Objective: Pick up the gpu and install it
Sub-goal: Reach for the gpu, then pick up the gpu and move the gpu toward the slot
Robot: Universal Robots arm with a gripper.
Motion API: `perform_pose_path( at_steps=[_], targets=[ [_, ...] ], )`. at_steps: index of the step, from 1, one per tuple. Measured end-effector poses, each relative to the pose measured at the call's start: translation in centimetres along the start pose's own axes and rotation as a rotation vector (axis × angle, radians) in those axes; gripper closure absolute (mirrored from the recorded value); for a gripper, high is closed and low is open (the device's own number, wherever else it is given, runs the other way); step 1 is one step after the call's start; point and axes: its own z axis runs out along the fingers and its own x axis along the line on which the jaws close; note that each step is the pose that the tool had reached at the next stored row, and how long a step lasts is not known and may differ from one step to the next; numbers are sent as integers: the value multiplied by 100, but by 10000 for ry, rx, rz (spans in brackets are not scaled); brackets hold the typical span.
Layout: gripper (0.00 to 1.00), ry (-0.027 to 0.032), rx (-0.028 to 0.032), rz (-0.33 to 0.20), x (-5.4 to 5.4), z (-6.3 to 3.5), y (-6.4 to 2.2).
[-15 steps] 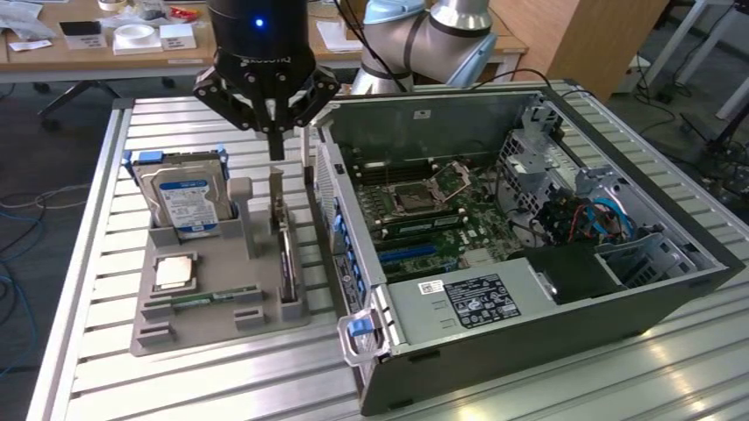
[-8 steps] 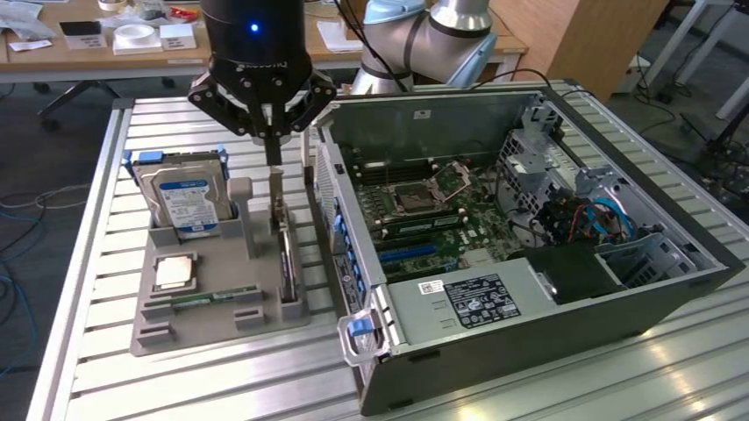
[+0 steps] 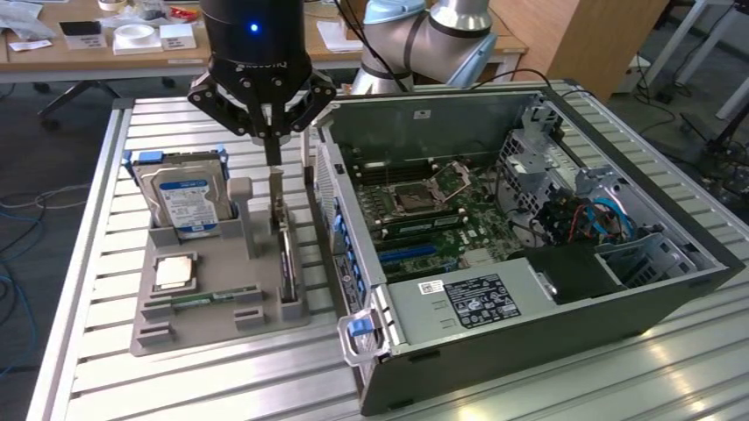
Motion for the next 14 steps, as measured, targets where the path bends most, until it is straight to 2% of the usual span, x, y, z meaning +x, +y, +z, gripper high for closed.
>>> perform_pose_path(
  at_steps=[14],
  targets=[
    [89, 0, 0, 0, 0, 0, 0]
  ],
)
